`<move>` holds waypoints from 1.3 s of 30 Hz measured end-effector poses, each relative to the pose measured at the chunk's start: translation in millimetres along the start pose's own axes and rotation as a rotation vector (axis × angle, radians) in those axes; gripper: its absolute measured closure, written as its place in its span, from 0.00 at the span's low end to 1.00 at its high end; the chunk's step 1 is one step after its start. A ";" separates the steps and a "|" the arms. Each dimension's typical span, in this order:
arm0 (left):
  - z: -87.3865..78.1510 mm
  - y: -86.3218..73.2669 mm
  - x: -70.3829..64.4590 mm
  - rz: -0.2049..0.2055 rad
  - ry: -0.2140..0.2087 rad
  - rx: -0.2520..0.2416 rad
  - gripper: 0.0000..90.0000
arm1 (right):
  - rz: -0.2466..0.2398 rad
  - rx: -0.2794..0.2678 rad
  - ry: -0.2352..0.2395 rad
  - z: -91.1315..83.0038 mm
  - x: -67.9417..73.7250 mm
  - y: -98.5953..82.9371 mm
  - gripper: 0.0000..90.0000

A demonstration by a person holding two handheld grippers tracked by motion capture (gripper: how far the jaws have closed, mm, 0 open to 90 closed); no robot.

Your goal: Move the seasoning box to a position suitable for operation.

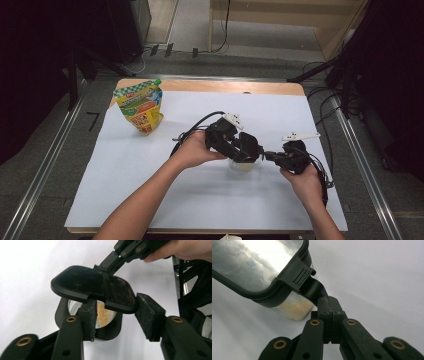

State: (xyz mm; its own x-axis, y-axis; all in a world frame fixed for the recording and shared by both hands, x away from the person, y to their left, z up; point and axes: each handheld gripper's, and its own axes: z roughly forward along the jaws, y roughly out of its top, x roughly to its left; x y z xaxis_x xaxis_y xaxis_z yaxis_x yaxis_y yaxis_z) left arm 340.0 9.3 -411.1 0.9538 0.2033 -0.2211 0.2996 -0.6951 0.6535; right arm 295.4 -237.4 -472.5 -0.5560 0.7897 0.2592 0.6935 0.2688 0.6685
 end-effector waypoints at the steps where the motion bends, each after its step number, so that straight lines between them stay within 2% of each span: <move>1: -0.1 1.0 -0.1 0.001 -0.005 0.000 0.62 | 0.000 0.000 0.001 0.0 -0.1 0.0 1.00; 12: 1.9 15.0 -3.3 0.007 -0.028 0.002 0.68 | 0.016 0.001 0.004 -0.5 0.4 -0.7 1.00; 20: 5.0 24.1 -4.3 -0.007 -0.050 0.006 0.69 | 0.014 -0.007 0.008 -0.2 -0.4 -1.5 1.00; 24: 8.6 29.0 -4.6 -0.020 -0.073 -0.001 0.70 | 0.019 -0.006 0.011 -0.4 -1.1 -1.7 1.00; 39: 26.7 42.8 -2.5 -0.028 -0.115 -0.018 0.73 | 0.033 -0.011 0.017 -0.9 -1.0 -2.8 1.00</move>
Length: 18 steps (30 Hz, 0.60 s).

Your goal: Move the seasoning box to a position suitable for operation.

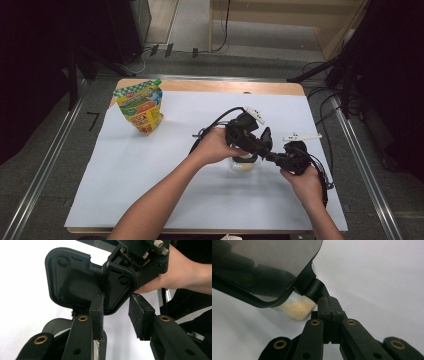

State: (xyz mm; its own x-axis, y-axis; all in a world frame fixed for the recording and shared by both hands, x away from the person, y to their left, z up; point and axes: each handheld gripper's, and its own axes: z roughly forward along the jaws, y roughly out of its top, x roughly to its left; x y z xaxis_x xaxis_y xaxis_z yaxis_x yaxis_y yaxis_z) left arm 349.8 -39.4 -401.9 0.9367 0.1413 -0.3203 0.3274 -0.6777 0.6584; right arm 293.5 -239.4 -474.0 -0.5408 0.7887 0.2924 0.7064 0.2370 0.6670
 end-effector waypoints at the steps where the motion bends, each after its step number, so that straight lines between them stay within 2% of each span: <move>1: 0.7 0.2 -0.1 -0.004 0.001 -0.004 0.73 | 0.000 0.001 0.001 -0.1 -0.1 -0.1 1.00; 9: -1.5 -0.6 1.2 -0.022 -0.015 -0.004 0.73 | -0.003 -0.008 0.008 0.0 -0.8 -0.6 1.00; 18: -22.9 -11.4 -1.6 -0.043 0.007 -0.017 0.67 | 0.007 -0.028 0.022 -13.3 4.7 -9.3 0.92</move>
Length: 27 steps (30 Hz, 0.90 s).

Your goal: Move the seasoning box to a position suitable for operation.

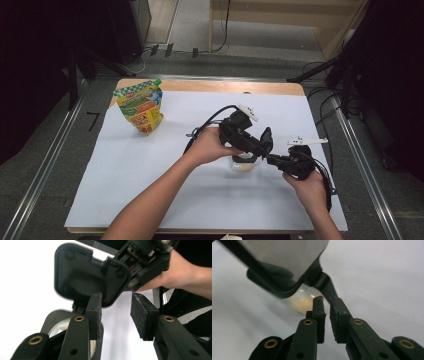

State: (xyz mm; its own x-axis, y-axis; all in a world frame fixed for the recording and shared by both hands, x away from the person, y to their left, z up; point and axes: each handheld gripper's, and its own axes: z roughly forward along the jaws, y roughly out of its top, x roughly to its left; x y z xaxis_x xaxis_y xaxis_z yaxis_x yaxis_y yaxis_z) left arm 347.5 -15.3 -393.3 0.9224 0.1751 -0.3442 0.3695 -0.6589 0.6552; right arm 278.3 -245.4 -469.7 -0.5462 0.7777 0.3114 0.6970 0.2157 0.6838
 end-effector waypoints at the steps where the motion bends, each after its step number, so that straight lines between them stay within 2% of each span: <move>1: -2.6 -2.3 0.3 -0.011 0.009 0.000 0.65 | 0.001 0.002 0.006 -0.3 2.6 -0.6 0.90; 5: -14.5 -13.4 2.3 -0.040 0.050 -0.007 0.58 | -0.021 0.006 0.012 -1.5 15.4 -5.2 0.87; 7: -20.6 -19.7 2.8 -0.056 0.053 -0.016 0.56 | -0.023 0.005 0.020 -3.3 21.3 -7.7 0.86; 10: -29.0 -29.7 1.5 -0.059 0.063 -0.024 0.54 | -0.029 -0.003 0.031 -7.2 30.3 -10.5 0.83; 13: -35.1 -40.5 0.6 -0.054 0.107 -0.015 0.52 | -0.044 -0.021 0.057 -11.2 43.7 -16.0 0.77; 16: -41.2 -51.3 1.7 -0.065 0.111 -0.026 0.52 | -0.063 -0.014 0.059 -8.6 47.9 -15.5 0.76; 21: -54.3 -66.6 4.4 -0.101 0.102 -0.071 0.52 | -0.083 0.002 0.079 -0.7 55.7 -15.0 0.68; 27: -69.8 -80.5 9.1 -0.130 0.130 -0.082 0.53 | -0.114 0.010 0.119 6.6 67.2 -13.2 0.62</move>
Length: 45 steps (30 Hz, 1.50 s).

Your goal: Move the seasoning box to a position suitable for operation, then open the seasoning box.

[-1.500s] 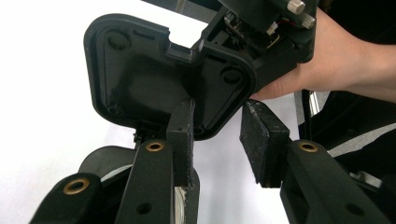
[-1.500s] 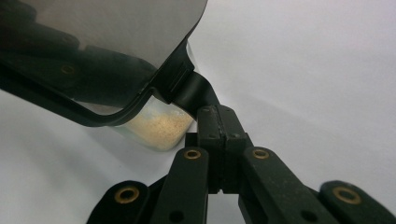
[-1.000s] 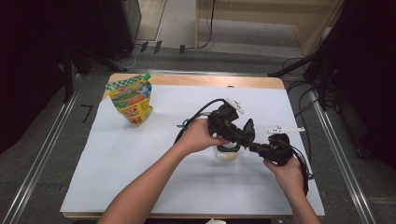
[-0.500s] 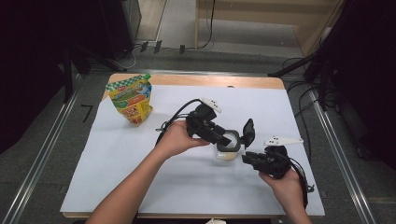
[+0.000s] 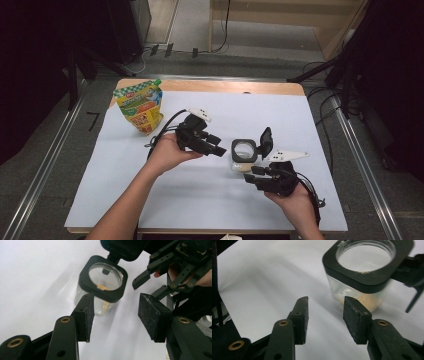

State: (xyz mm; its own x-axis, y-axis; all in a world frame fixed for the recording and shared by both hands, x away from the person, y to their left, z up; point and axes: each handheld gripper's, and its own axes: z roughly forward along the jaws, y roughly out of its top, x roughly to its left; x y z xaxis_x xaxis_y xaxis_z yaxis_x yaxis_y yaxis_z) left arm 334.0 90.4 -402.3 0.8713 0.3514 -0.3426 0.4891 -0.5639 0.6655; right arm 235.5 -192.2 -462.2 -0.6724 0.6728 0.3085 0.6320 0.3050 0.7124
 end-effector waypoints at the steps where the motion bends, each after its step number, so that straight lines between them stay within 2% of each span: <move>1: -2.8 -1.6 1.1 -0.002 0.003 -0.002 0.53 | -0.007 0.001 0.002 1.0 1.3 0.0 0.61; 5: -14.9 -8.9 6.2 -0.008 0.021 -0.021 0.52 | -0.023 0.004 0.005 1.8 3.0 -1.8 0.59; 8: -23.1 -13.8 11.5 -0.039 0.027 -0.037 0.52 | -0.022 0.005 0.008 2.9 2.4 -2.0 0.58; 15: -39.7 -22.9 21.0 -0.068 0.055 -0.063 0.52 | -0.050 0.020 0.018 8.9 7.1 -0.2 0.56; 19: -47.9 -28.3 26.6 -0.100 0.077 -0.074 0.54 | -0.072 0.033 0.025 13.1 9.6 0.6 0.55; 26: -62.5 -36.7 31.0 -0.118 0.093 -0.095 0.53 | -0.095 0.042 0.050 17.1 15.3 3.3 0.54; 33: -81.6 -48.1 39.1 -0.140 0.155 -0.095 0.53 | -0.116 0.050 0.065 21.8 18.9 5.3 0.54; 36: -92.0 -55.1 45.0 -0.152 0.197 -0.095 0.53 | -0.127 0.061 0.073 25.5 21.2 6.0 0.54; 45: -116.4 -74.3 56.9 -0.205 0.260 -0.106 0.53 | -0.149 0.075 0.093 32.7 27.2 8.6 0.54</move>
State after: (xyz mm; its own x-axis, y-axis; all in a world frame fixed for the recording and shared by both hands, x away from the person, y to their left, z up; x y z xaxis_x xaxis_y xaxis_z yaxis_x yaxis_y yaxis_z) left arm 342.5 239.2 -394.0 0.7093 0.6357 -0.3045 0.6338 -0.3862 0.6702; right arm 235.2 -149.3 -468.3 -0.7912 0.5524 0.2622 0.5472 0.4483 0.7068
